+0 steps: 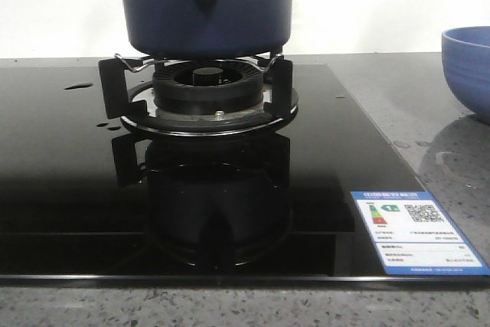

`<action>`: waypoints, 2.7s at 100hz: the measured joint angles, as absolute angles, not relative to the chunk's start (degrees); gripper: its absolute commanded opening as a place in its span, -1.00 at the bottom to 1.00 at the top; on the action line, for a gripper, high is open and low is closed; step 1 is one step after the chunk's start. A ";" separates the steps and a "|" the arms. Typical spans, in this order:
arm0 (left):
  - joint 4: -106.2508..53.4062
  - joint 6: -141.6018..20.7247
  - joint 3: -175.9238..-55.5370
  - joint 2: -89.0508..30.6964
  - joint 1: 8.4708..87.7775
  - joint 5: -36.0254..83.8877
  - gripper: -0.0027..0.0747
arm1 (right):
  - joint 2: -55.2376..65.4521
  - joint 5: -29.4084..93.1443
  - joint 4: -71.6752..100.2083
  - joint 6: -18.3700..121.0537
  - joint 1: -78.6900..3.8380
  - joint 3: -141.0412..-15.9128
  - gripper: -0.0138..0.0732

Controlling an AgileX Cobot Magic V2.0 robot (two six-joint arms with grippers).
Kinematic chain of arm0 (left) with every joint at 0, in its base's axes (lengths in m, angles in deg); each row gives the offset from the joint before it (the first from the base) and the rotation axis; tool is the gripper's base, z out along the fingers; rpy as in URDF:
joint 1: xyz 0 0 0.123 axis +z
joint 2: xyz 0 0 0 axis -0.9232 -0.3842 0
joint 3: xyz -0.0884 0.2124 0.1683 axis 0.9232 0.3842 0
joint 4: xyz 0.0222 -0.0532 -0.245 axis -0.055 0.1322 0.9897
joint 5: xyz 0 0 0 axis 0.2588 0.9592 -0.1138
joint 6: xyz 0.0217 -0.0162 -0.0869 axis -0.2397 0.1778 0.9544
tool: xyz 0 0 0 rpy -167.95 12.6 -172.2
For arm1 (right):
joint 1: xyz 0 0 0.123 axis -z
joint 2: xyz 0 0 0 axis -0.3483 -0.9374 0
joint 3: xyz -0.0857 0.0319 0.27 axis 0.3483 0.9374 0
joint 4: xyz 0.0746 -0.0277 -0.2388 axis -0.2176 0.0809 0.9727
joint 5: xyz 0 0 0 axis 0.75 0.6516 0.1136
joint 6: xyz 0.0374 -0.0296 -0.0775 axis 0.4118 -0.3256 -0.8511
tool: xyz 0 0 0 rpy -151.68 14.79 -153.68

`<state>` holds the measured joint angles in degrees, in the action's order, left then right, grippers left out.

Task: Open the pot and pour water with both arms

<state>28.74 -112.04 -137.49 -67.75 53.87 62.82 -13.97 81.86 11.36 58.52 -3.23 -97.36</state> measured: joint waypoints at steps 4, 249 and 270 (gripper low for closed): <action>28.52 -112.14 -137.49 -67.75 54.14 63.21 -0.12 | -13.97 81.86 11.32 58.52 -3.23 -97.36 0.27; 15.07 -86.92 -81.10 13.38 70.76 29.30 -0.98 | 49.32 34.18 -35.08 12.32 -17.03 -33.75 -0.81; 19.98 -86.92 -80.56 14.05 70.76 29.41 -0.98 | 49.32 33.93 -35.08 12.28 -17.03 -32.81 -0.81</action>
